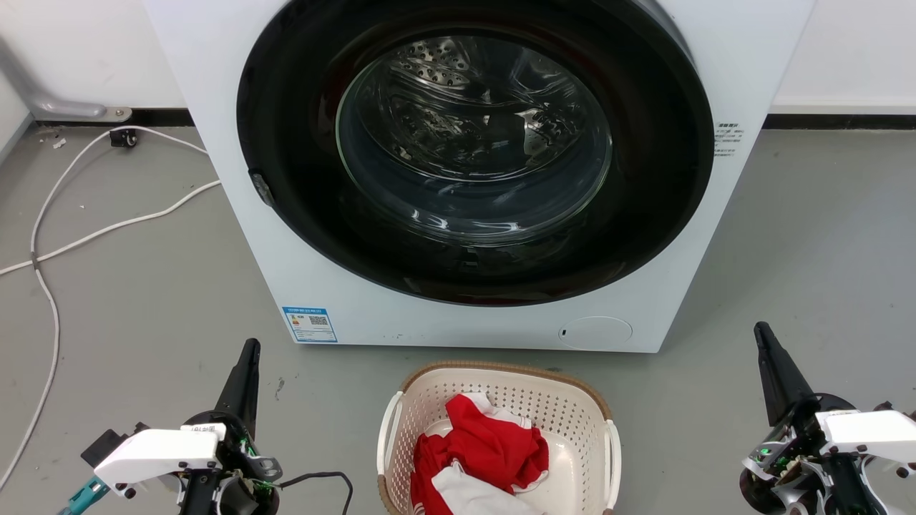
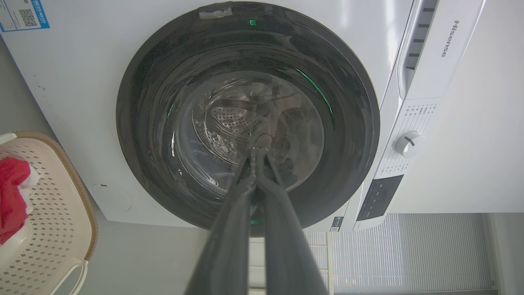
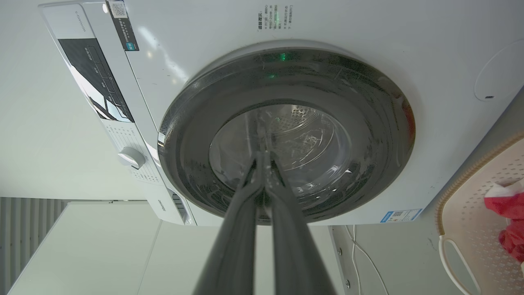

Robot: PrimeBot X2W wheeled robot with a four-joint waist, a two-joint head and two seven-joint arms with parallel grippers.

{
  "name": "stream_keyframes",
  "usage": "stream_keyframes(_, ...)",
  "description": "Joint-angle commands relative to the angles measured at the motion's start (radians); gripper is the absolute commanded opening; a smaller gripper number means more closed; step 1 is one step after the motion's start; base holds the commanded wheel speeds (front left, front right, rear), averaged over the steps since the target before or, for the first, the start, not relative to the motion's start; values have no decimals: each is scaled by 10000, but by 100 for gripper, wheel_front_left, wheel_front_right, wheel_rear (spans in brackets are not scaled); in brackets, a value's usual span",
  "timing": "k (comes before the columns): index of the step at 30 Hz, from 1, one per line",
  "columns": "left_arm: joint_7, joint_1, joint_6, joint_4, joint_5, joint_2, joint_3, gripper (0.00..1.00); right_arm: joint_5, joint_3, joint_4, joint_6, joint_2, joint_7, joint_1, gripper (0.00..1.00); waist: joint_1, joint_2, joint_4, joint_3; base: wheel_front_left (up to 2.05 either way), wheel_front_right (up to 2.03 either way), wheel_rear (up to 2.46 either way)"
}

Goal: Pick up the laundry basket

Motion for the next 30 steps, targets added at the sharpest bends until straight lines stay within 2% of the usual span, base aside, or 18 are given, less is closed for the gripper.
stream_keyframes(1,23,-82,-27,0,-14,-14,22,0,40,-4,6,-3,-38,16,-117,0,0,0,0,0,0,0,0)
stream_keyframes(19,-11,14,0,23,1,-2,-10,0,-7,4,23,2,4,-10,17,0,0,0,0,0,0,0,0)
stream_keyframes(20,-18,55,2,98,2,-8,-26,100,-8,8,94,0,13,-16,63,100,0,0,0,0,0,0,0)
stream_keyframes(25,-235,184,2,37,227,-18,-36,100,-215,58,126,-2,20,-231,205,100,0,0,2,5,0,0,0)
stream_keyframes(30,-486,201,62,-211,1004,-16,31,100,-1197,9,-108,-2,16,-483,278,100,0,0,2,13,0,0,0)
